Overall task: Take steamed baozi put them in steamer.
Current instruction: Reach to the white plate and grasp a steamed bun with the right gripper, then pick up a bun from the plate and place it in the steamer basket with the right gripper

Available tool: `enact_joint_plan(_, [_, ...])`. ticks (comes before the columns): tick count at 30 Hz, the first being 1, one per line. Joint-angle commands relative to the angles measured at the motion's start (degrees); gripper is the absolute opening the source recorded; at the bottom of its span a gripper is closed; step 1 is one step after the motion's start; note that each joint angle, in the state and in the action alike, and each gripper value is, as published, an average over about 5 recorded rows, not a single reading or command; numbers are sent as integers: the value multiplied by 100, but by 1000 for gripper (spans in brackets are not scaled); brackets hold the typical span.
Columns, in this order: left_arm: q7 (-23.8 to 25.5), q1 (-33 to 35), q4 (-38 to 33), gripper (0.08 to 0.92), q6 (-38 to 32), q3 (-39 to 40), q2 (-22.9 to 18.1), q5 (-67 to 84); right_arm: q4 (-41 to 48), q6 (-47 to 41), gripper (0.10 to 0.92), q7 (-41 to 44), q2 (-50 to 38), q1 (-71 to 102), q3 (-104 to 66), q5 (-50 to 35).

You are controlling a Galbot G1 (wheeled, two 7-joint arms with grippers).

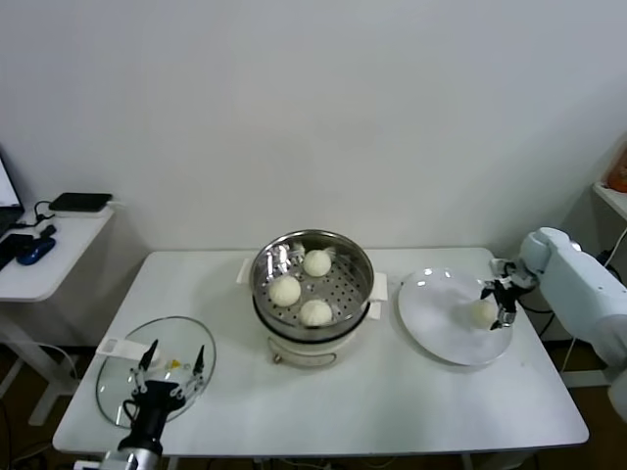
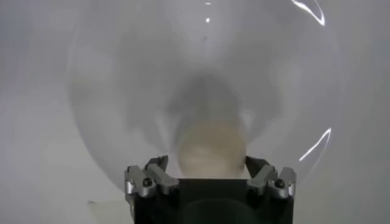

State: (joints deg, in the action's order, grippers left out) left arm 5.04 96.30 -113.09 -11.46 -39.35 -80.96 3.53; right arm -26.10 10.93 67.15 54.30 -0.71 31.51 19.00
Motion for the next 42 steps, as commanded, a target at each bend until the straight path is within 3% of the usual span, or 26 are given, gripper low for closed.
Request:
enact_joint_plan(1, [2,0,8,823,-1,7,2,0,230,-6,823,-30,166,11,-254,203])
enact_joint_plan(14, [-10,-13,28,823,6,4,-39,-16,356,21,820,-26,253,17,-449,400])
enact_joint_plan(21, [-16,-46,34,823,22,2,-68,-28,334,26,740,-1,244,24,-468,454])
enact_joint_plan(30, [-21,-33,0,823,14,-82,-87,-12,235,31,714,95,137,-49,-445,368])
enact_joint_plan(37, [-22,11,-32,823,-15,-123,-80,24,-282,-92,692,177,-142,-349,293,-334])
enact_joint_plan(42, [-21,9,-39,823,-26,-117,-93,25,-1169,-294,687,312,-415,-1046,1414,-1240])
